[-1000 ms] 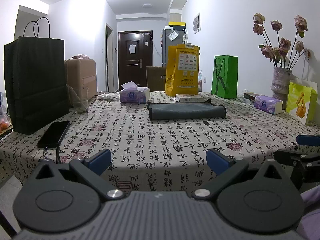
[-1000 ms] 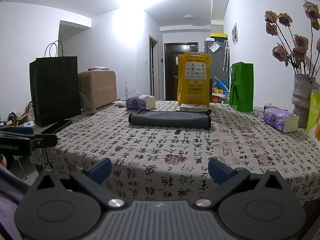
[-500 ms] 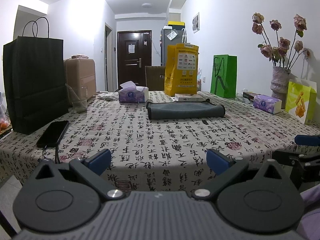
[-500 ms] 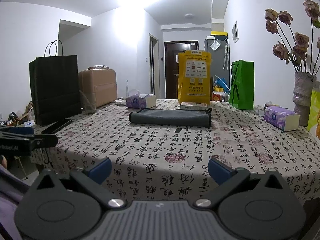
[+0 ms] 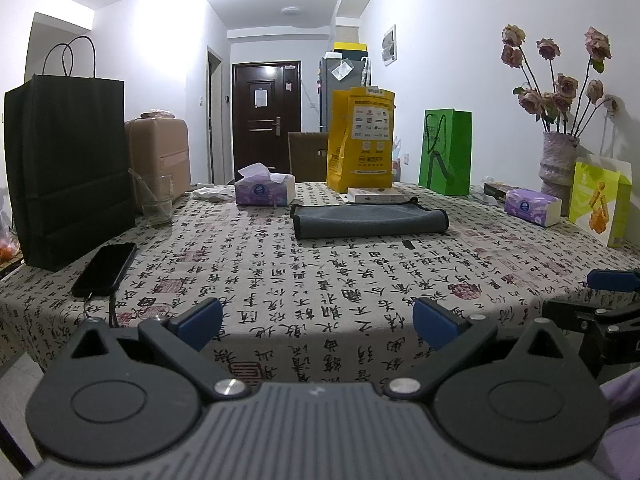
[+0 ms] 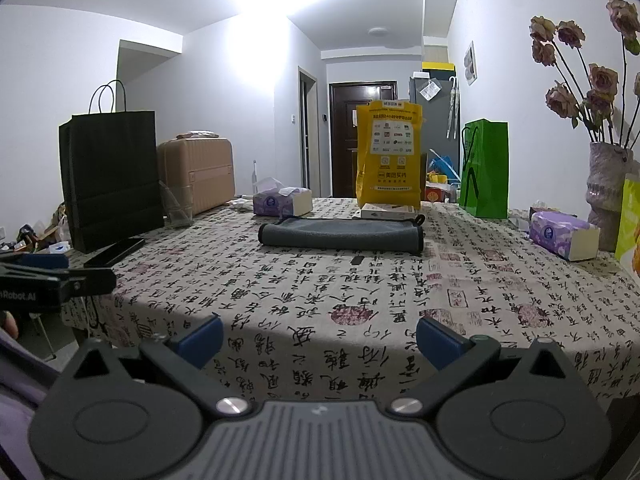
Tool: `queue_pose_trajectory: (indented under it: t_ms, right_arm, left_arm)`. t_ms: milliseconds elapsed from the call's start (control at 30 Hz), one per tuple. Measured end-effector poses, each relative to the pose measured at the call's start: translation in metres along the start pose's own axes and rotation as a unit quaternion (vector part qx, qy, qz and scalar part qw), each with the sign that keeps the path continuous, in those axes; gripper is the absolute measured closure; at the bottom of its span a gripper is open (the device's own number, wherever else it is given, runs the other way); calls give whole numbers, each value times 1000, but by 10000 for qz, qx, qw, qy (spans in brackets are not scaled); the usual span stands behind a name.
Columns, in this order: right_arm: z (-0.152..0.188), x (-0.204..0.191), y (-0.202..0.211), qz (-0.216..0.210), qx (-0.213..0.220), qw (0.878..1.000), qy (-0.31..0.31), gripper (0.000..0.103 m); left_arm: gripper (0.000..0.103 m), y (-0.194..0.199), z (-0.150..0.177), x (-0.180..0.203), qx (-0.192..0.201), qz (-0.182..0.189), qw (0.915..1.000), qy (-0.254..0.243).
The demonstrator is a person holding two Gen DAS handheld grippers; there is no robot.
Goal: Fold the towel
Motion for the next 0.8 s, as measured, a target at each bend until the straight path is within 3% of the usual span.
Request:
queue_pose_trajectory:
  t_ms: [800]
  right_arm:
    - [2, 0, -2, -8, -32, 10000, -40, 0]
  left_arm:
    - [0, 1, -1, 1, 4, 4, 10000, -12]
Point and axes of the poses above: each gripper's, at about its wrist camera, not at the fingertips, and y roughly against the way its jaws point, x to its right, z to its underside, the point moved 3 cm from there along -y, roughly the way its jaws point, and after that the axes turned 15 degrees about -z, right-handed, at the moved point
